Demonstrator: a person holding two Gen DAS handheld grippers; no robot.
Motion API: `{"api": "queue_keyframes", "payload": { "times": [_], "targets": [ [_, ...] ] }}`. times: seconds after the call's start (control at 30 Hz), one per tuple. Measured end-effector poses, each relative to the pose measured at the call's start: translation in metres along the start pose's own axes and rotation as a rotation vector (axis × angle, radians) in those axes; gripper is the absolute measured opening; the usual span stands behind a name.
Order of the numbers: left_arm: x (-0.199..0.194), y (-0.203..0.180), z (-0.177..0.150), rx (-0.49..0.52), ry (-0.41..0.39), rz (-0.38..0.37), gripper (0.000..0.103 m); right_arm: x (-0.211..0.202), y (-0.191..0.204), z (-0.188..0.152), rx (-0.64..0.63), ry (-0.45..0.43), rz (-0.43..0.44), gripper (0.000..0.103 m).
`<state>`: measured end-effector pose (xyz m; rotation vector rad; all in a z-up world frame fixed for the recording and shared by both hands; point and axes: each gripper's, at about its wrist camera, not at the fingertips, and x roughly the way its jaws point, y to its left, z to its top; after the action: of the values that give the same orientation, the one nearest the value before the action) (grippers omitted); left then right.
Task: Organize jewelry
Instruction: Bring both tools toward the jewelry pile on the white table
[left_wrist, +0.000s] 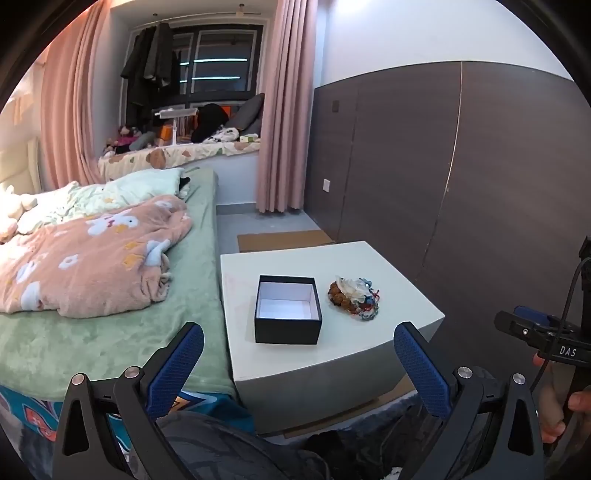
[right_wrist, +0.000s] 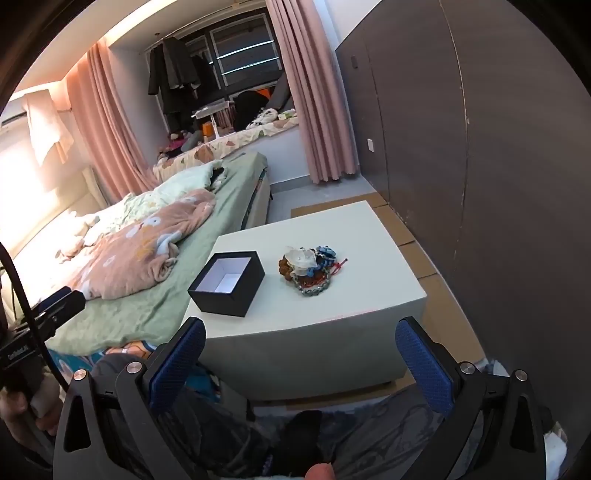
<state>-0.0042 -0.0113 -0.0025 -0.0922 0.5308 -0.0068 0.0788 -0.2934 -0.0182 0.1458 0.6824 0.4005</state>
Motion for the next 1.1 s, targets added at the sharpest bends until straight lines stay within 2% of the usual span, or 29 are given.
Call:
{"api": "queue_keyframes", "payload": {
  "times": [1.1],
  "targets": [
    [-0.010,0.001,-0.003,-0.001,-0.020,-0.006,0.103,-0.016,-0.002,-0.002,0.026,-0.063,0.033,0.103]
  ]
}}
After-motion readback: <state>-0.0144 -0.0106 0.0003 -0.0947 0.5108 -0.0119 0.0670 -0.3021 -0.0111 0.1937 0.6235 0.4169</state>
